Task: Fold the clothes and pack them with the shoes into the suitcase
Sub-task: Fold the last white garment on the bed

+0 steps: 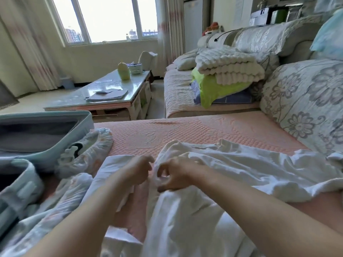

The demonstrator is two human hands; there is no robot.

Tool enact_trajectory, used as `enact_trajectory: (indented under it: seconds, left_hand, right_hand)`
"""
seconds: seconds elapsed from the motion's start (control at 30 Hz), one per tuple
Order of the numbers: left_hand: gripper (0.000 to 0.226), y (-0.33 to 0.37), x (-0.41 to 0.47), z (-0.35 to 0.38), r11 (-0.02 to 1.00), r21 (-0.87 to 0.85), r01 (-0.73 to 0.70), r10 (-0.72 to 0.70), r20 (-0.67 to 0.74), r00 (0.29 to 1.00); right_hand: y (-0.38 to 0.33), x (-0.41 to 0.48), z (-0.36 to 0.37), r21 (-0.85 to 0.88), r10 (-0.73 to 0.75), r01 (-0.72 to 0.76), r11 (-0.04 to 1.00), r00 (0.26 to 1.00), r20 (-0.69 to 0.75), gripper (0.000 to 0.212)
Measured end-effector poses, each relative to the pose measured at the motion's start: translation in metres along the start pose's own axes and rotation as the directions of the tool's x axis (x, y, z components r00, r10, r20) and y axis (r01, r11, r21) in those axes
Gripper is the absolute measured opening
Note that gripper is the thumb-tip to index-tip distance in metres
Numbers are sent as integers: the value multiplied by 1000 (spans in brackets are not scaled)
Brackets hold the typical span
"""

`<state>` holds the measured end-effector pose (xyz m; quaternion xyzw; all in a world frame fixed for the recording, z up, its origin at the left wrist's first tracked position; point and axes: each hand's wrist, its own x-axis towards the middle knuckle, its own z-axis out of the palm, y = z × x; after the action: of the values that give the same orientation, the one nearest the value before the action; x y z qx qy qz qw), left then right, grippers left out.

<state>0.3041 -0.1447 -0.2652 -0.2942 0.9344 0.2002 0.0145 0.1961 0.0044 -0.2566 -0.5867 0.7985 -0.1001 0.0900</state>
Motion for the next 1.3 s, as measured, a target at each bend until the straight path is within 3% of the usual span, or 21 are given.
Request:
enact_trajectory:
  seconds: [0.13, 0.23, 0.33, 0.43, 0.5, 0.57, 0.63, 0.73, 0.87, 0.93, 0.97, 1.0, 1.03, 1.07, 1.1, 1.13, 1.2, 1.27, 1.3]
  left_hand:
    - [37, -5, -25, -6, 991, 133, -34, 31, 26, 999]
    - [21, 1, -47, -2, 982, 174, -73, 62, 68, 996]
    - [25, 19, -59, 8, 986, 104, -130, 121, 89, 989]
    - [37, 42, -73, 16, 988, -21, -156, 157, 102, 982]
    - [30, 57, -82, 23, 986, -34, -166, 169, 116, 979]
    - [21, 66, -86, 28, 987, -1, -163, 163, 90, 983]
    - [22, 72, -89, 29, 991, -12, -131, 131, 35, 991]
    - [16, 75, -85, 20, 982, -186, -45, 36, -54, 998]
    - [3, 86, -82, -7, 937, -343, -70, -20, -251, 968]
    - [4, 91, -94, -14, 833, -541, -114, 53, -126, 991]
    - [6, 92, -103, -14, 771, -634, -59, 136, 74, 988]
    - [11, 93, -113, -11, 743, -668, 40, 234, 316, 919]
    - [17, 94, -122, -8, 763, -638, 102, 321, 511, 797]
    - [23, 91, -125, -3, 818, -568, 89, 352, 618, 703]
    - [27, 89, -124, 1, 874, -485, 20, 336, 634, 696]
    - [29, 87, -120, 4, 911, -408, -63, 309, 571, 760]
    - [29, 80, -109, 4, 956, -217, -197, 256, 293, 921]
    - [25, 72, -104, 2, 966, -27, -258, 259, 72, 963]
    - [22, 69, -104, 3, 963, 34, -269, 267, 44, 963]
  right_hand:
    - [4, -26, -12, -37, 107, -103, 994, 989, 102, 24]
    - [13, -44, -26, 3, 247, -248, 969, 968, 52, 20]
    - [34, -63, -34, -285, 372, -361, 888, 928, -16, 27]
    - [37, -80, -28, -511, 406, -361, 780, 914, -26, 38]
    - [28, -82, -26, -424, 318, -311, 850, 946, -58, 48]
    - [15, -81, -24, -202, 194, -206, 957, 978, -78, 65]
    - [3, -84, -19, -63, 139, -140, 988, 990, -17, 71]
    - [-1, -94, -10, -26, 183, -182, 983, 980, 72, 65]
    - [3, -95, -30, 84, 172, -160, 984, 972, -162, 34]
    - [6, -102, -47, -100, 181, -202, 974, 966, -183, 27]
    - [6, -108, -52, -224, 226, -245, 943, 968, -111, 27]
    - [6, -117, -57, -310, 288, -283, 908, 957, -29, 26]
    - [8, -125, -58, -345, 355, -317, 884, 934, 51, 25]
    - [9, -132, -58, -350, 408, -348, 870, 906, 112, 26]
    - [9, -136, -58, -366, 432, -361, 858, 892, 135, 28]
    - [9, -136, -56, -399, 431, -355, 846, 894, 119, 30]
    - [5, -130, -54, -401, 394, -372, 837, 918, -29, 37]
    - [1, -120, -50, -206, 293, -321, 924, 943, -158, 40]
    - [-4, -116, -47, -120, 254, -275, 954, 953, -165, 36]
